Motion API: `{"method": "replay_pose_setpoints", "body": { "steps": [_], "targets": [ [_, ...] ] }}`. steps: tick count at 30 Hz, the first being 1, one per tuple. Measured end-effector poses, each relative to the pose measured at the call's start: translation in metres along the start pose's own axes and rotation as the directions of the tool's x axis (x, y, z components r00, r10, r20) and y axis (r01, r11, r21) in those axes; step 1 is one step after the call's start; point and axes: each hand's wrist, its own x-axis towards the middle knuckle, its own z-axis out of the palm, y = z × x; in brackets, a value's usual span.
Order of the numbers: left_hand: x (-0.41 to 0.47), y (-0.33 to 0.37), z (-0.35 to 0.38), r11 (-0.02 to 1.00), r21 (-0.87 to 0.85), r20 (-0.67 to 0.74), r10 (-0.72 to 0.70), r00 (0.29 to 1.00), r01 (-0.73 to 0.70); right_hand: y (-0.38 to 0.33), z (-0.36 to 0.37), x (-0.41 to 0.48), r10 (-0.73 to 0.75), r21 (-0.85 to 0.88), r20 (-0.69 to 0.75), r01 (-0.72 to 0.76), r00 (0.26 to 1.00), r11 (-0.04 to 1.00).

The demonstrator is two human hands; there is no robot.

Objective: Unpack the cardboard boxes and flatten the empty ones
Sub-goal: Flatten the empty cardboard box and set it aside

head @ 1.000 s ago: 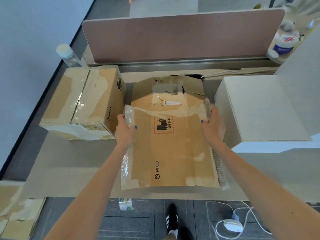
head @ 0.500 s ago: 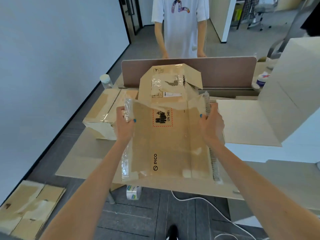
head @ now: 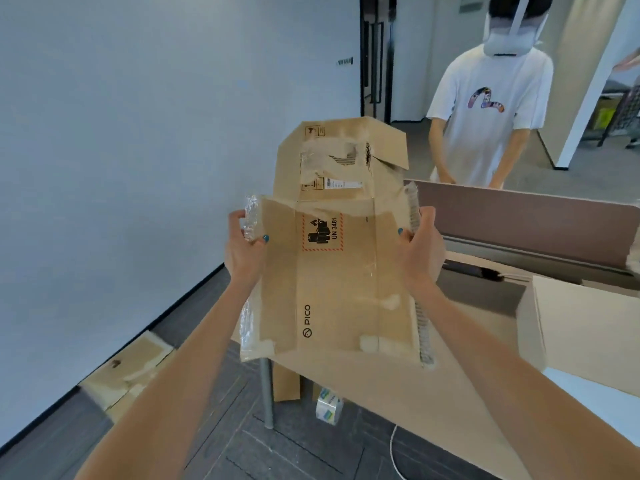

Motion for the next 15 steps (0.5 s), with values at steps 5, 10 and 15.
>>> {"method": "replay_pose_setpoints", "body": {
  "steps": [5,10,15],
  "targets": [
    [0.032,-0.036,-0.078,0.999,0.011,-0.162,-0.042,0.986,0.044,-0.059,0.077,-0.016,-0.119,0.059,0.078,0.114,0.99,0.992],
    [0.077,-0.102,-0.163,0.989,0.055,-0.297,-0.115,0.948,0.137,-0.121,0.183,-0.048,-0.212,0.14,0.182,0.188,0.96,0.972],
    [0.134,-0.189,-0.249,0.973,0.084,-0.424,-0.162,0.891,0.217,-0.186,0.319,-0.09,-0.269,0.201,0.301,0.215,0.915,0.956]
  ]
}}
